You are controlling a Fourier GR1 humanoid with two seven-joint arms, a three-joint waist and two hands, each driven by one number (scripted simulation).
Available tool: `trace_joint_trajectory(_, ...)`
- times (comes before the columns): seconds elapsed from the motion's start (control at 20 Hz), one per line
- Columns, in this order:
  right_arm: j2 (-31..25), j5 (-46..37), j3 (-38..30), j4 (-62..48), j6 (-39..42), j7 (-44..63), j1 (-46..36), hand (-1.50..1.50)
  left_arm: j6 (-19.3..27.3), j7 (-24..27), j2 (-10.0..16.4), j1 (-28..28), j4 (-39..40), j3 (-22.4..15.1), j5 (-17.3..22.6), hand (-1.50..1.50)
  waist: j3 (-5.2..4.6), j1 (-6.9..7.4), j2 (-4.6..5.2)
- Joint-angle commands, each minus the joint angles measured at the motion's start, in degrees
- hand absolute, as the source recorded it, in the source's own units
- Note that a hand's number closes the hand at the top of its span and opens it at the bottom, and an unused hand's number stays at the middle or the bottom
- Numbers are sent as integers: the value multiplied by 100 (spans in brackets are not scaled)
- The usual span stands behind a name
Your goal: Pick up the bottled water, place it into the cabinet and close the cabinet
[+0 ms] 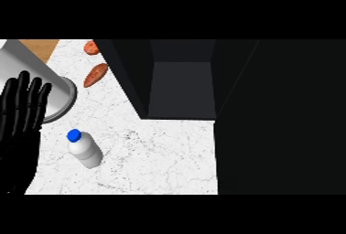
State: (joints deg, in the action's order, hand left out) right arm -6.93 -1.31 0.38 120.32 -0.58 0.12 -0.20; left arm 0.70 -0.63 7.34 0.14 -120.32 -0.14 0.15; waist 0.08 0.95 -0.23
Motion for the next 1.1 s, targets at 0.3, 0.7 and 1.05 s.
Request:
trace_joint_trajectory(0.3, 188, 941, 443, 488, 462, 894, 749, -150, -444, -1612, 412, 69, 543, 654, 1139, -150, -3, -94, 39)
trace_joint_trajectory(0.7, 136, 1451, 411, 1741, 584, 1400, 1869, -150, -414, -3128, 875, 33, -443, 1142, 1816, -150, -6, -116, 11)
trace_joint_trajectory(1.05, 184, 1406, 657, 2546, 641, 1624, 2529, -150, -274, -3199, 526, 781, -1047, 779, 1152, -150, -9, -107, 8)
